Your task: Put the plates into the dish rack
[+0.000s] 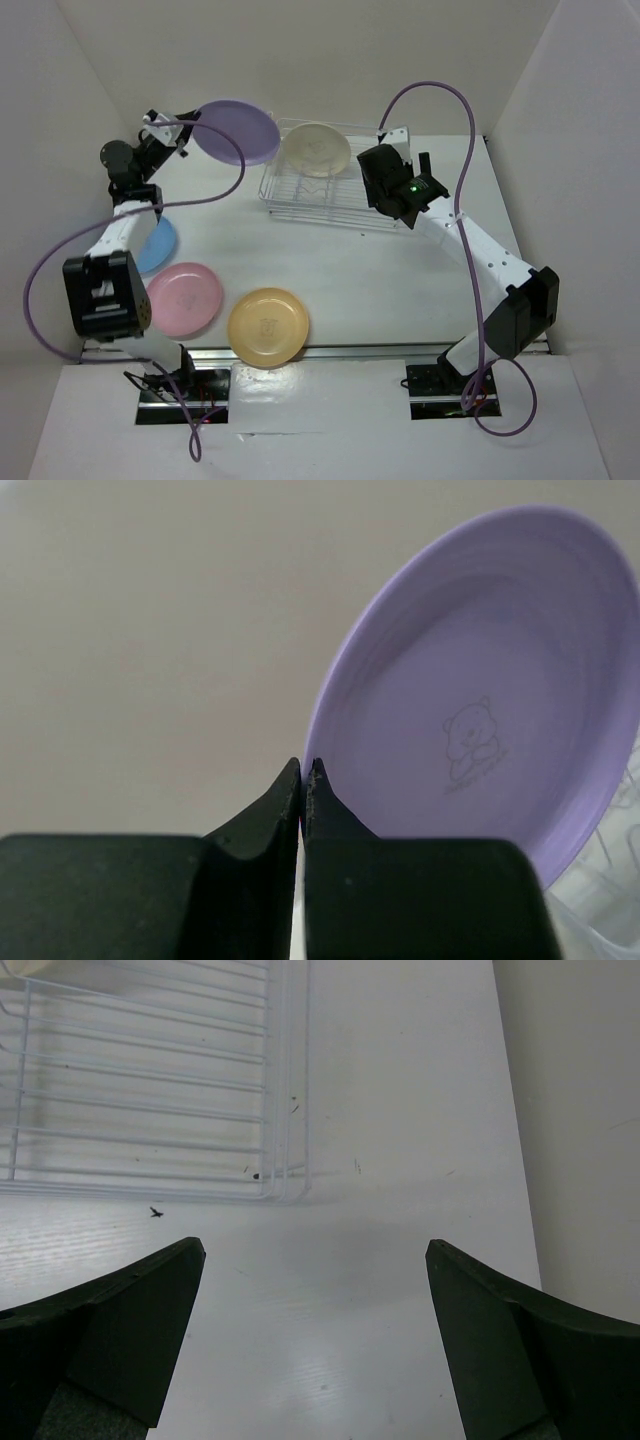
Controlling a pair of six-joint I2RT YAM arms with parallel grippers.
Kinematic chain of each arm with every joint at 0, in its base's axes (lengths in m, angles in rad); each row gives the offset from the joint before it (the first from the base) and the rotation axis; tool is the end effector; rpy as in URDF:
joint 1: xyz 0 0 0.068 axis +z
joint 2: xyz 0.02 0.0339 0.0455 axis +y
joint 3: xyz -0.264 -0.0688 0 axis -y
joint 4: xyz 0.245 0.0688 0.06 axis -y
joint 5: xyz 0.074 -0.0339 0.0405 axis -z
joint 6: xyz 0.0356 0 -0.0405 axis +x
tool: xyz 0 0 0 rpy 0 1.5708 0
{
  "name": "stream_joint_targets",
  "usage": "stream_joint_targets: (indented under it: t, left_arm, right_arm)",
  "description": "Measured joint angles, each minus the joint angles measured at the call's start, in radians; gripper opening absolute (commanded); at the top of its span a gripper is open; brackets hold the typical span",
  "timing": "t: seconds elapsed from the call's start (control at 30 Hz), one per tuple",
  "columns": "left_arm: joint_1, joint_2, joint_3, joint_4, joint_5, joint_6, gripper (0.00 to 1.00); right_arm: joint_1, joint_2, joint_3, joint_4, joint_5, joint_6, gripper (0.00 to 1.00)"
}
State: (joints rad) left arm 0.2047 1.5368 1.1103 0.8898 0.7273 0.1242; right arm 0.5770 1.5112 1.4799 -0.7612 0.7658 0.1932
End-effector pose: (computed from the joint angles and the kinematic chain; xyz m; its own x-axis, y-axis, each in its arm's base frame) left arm 0.3464 0.0477 0.3756 0.4875 0.1957 -0.8509 0.3730 0.8345 0.4057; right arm 0.2825 0.1544 0.3584 -0.5829 -0.2143 -0.7838 0.1289 0.9280 -0.3496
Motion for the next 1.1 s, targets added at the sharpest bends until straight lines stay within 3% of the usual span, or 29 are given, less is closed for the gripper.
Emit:
stream_joint_targets:
  t: [0.1, 0.2, 0.3, 0.53, 0.73, 1.1]
  left_arm:
    - [-0.028, 0.197, 0.179, 0.177, 0.134, -0.102, 0.00]
    - [-0.097, 0.281, 0.287, 0.211, 0.185, -0.092, 0.00]
    - [-0.213, 0.291, 0.319, 0.203, 0.165, 0.051, 0.00]
    - [-0.458, 0.323, 0.319, 0.155, -0.068, 0.468, 0.00]
    - [-0.489, 0.389, 0.319, 0.096, -0.192, 0.689, 0.00]
    - [-0.468, 0.421, 0.316, 0.026, -0.226, 0.793, 0.00]
  right_arm:
    - [-0.001, 0.000, -0.004, 0.003, 0.014, 0.000, 1.00]
    - [-0.002, 0.000, -0.022, 0.006, 0.026, 0.000, 1.00]
    - [-0.002, 0.000, -0.033, 0.005, 0.034, 0.000, 1.00]
    - [-0.008, 0.000, -0.034, 0.006, 0.038, 0.000, 1.00]
    - [-0.008, 0.000, -0.034, 0.006, 0.038, 0.000, 1.00]
    - [-0.008, 0.002, -0.039, 0.006, 0.037, 0.000, 1.00]
